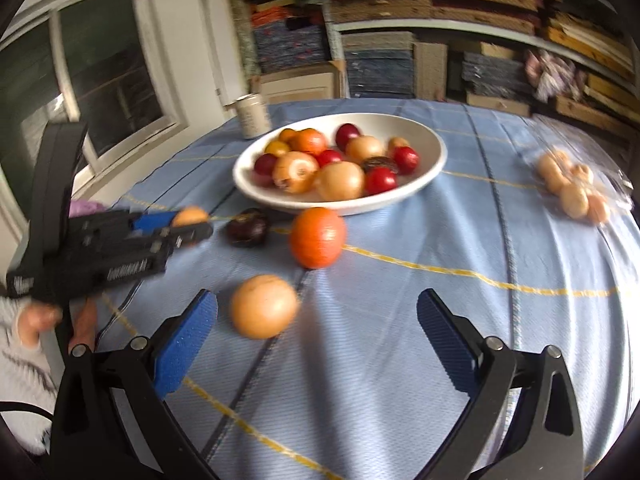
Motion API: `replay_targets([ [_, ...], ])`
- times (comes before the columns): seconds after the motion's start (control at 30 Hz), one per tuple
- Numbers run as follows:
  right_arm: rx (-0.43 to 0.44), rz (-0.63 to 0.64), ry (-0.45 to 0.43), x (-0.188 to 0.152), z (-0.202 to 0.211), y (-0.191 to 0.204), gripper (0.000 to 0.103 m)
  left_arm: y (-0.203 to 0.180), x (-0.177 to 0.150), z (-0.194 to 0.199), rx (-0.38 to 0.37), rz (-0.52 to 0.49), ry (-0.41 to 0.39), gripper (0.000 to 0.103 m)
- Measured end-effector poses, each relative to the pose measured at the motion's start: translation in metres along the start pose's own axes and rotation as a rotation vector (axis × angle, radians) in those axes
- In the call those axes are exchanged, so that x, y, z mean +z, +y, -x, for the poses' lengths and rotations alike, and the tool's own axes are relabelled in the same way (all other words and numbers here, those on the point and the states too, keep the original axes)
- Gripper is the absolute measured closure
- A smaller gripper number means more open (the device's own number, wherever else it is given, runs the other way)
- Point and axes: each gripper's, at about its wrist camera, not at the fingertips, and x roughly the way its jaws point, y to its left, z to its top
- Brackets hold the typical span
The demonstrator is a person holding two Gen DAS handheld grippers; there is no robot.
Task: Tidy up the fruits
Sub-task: 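Move the left tool back and grasp the tan fruit on the cloth, then grasp the other tan fruit with the right tool while the left tool holds its fruit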
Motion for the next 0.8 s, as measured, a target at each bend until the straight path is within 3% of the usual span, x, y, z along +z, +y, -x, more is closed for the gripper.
replay_targets([
  [0.13,0.007,0.091,0.004,-0.002,-0.002,0.022,0.008,0.011,0.004,-0.002,-0.012,0.047,0.013,0.064],
  [0.2,0.004,0.116,-0.006,0.0,-0.003,0.029,0.015,0.011,0.005,-0.001,-0.02,0.05,0.012,0.063],
  [0.27,0.003,0.136,0.017,0.0,-0.01,0.034,0.031,0.009,0.005,0.0,-0.029,0.045,0.011,0.063],
  [0.33,0.012,0.137,0.042,0.002,-0.016,0.036,0.036,0.005,0.004,0.001,-0.034,0.037,0.01,0.063],
  [0.53,0.01,0.145,0.067,0.003,-0.026,0.039,0.043,-0.002,0.002,0.002,-0.046,0.019,0.01,0.063],
  [0.8,-0.007,0.184,0.118,0.0,-0.037,0.05,0.044,-0.005,0.001,0.001,-0.042,0.009,0.009,0.063],
])
